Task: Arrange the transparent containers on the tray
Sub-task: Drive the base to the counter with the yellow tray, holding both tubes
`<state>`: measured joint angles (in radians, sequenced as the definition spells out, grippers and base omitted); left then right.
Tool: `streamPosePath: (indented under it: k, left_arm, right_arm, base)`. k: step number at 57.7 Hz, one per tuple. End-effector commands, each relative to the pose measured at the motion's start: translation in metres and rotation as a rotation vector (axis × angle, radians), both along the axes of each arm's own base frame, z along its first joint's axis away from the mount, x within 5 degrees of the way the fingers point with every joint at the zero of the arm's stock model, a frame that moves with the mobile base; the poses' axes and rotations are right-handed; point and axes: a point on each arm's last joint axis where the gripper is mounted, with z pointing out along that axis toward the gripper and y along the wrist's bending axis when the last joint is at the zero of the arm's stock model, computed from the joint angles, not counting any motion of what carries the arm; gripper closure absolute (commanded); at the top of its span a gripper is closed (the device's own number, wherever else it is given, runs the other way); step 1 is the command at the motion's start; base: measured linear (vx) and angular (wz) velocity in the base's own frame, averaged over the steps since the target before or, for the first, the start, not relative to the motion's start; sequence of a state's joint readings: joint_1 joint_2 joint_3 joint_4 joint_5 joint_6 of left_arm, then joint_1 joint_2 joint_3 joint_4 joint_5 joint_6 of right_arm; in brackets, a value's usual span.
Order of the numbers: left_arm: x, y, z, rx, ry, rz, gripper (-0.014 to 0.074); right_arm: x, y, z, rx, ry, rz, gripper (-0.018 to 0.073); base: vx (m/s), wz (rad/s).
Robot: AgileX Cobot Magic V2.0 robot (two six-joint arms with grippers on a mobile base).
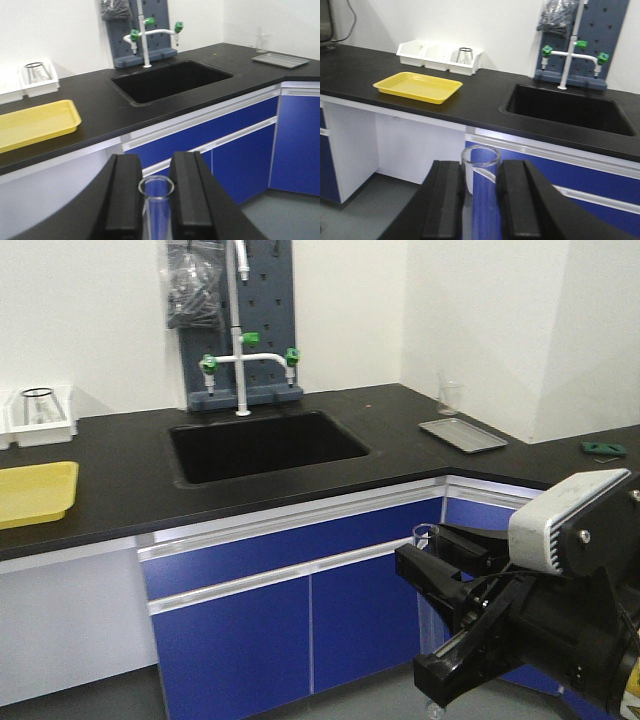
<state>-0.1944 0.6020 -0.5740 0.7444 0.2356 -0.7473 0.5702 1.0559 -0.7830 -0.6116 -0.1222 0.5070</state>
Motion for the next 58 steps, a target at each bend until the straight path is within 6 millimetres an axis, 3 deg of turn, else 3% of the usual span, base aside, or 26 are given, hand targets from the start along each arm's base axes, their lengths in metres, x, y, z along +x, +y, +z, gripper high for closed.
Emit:
streamPosePath:
  k: [1,33,58]
  left_arm:
    - [-0.0006,-0.0043,0.0125,-0.014,-0.069,-0.046,0.06]
    - [-0.0006,-0.0043,0.0125,-0.014,-0.069,-0.046,0.06]
    - [-0.0006,-0.0043,0.0125,-0.014,-0.069,-0.046,0.06]
  right_arm:
    - [-0.0055,0.0004,0.0201,0.063,-0.086,0.037,0.0571]
    - [-0.0055,0.0004,0.0201,0.063,-0.086,0.037,0.0571]
    - [-0.0055,0.0004,0.0201,0.063,-0.086,0.037,0.0571]
  base:
    - [-0.1,0.29]
    - [-0.03,0.28]
    - [0.14,0.53]
